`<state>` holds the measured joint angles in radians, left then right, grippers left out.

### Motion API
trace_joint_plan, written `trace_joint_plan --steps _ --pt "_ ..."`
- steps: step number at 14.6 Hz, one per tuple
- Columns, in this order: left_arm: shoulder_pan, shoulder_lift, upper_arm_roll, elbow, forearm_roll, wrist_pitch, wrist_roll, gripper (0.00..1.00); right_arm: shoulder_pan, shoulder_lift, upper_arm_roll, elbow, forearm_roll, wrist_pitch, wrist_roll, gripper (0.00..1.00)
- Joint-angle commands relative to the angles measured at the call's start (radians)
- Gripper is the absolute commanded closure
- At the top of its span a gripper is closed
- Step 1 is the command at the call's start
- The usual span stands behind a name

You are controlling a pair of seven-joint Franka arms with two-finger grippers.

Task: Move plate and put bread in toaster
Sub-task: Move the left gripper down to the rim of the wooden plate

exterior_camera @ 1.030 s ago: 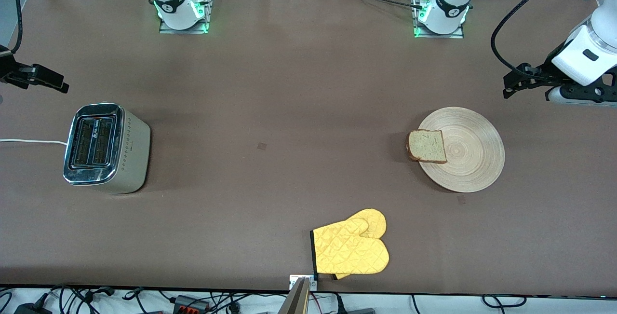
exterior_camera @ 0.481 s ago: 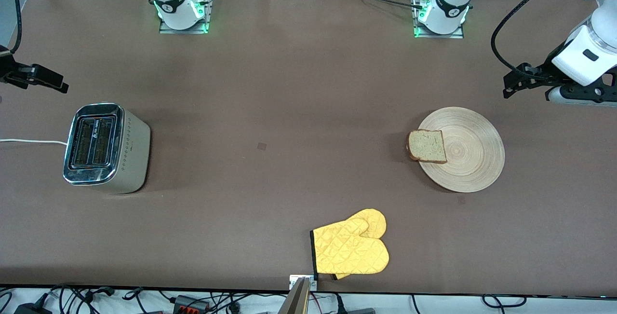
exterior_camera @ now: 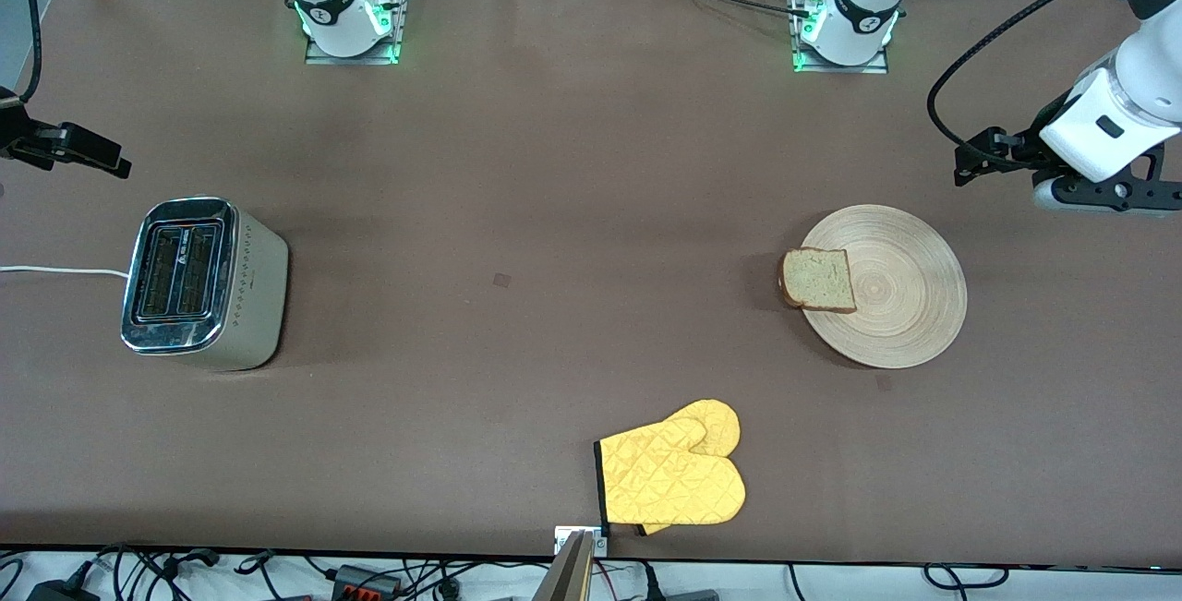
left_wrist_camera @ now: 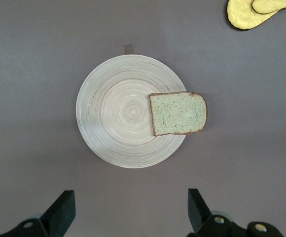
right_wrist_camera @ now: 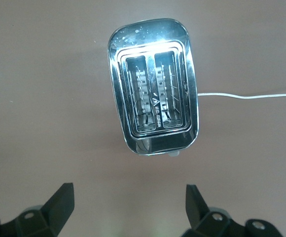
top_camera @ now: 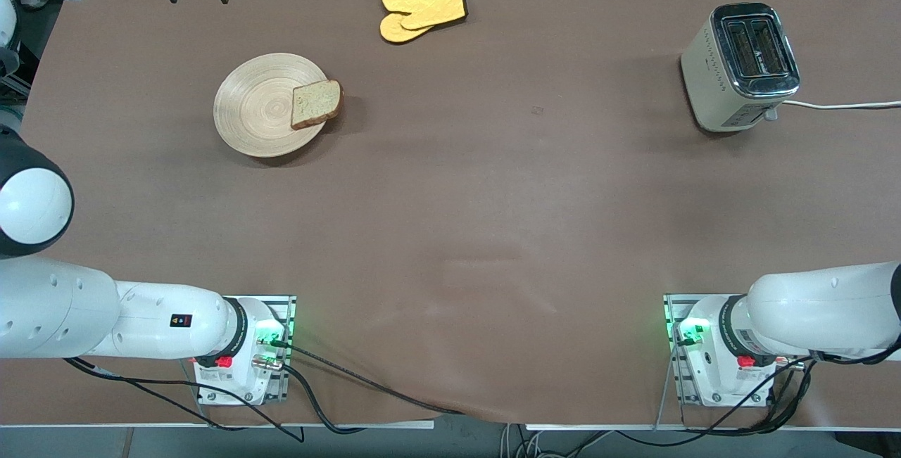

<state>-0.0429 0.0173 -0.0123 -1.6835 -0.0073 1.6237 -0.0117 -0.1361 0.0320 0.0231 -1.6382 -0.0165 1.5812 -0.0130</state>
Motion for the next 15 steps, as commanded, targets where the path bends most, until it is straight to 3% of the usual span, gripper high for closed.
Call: trace_joint_plan --steps 1,5,9,15 --pt "0.003 0.087 0.017 0.093 0.003 -0.038 0.032 0.0 -0.016 0.008 0.014 0.02 -0.005 -0.017 -0.013 0.0" --pt "0.173 0.211 0.014 0.128 -0.02 -0.031 0.191 0.0 -0.016 0.008 0.014 0.02 -0.005 -0.017 -0.013 0.0" --pt "0.372 0.349 0.015 0.148 -0.236 -0.022 0.372 0.0 -0.016 0.008 0.014 0.02 -0.005 -0.017 -0.013 0.0" --pt "0.57 0.591 0.015 0.183 -0.52 -0.007 0.709 0.0 -0.016 0.008 0.014 0.02 -0.005 -0.017 -0.013 0.0"
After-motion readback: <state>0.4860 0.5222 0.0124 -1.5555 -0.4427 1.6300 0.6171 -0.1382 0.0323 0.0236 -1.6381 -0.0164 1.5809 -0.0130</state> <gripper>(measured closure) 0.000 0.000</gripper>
